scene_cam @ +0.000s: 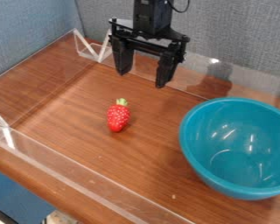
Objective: Put the strawberry in the blue bowl
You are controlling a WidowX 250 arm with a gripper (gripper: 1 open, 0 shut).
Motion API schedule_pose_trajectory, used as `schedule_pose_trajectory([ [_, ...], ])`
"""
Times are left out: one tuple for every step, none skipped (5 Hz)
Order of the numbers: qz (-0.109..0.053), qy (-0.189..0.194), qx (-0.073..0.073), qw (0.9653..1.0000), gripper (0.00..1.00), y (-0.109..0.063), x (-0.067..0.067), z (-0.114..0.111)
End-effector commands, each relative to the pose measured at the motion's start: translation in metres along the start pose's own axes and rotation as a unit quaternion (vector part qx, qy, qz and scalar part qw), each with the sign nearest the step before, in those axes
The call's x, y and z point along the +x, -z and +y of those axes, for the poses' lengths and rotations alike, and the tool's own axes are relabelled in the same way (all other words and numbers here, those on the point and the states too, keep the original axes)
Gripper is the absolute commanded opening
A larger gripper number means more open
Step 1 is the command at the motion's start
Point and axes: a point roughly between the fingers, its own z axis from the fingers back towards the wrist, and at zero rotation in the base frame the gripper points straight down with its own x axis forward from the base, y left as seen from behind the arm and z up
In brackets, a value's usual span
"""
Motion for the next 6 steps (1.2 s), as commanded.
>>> schedule_pose_trajectory([
  [0.003, -0.008, 0.006, 0.9999, 1.0, 0.012, -0.004, 0.013],
  [0.008, -0.017, 0.013, 0.9997, 1.0, 0.028, -0.009, 0.027],
  [0.014, -0.026, 0.024, 0.9993, 1.0, 0.046, -0.012, 0.046],
  [0.015, -0.028, 0.021, 0.9993, 1.0, 0.06, -0.018, 0.051],
  [0.009, -0.026, 0.018, 0.9995, 1.0, 0.07, -0.018, 0.051],
  [-0.001, -0.023, 0.01, 0.9997, 1.0, 0.072, -0.019, 0.048],
])
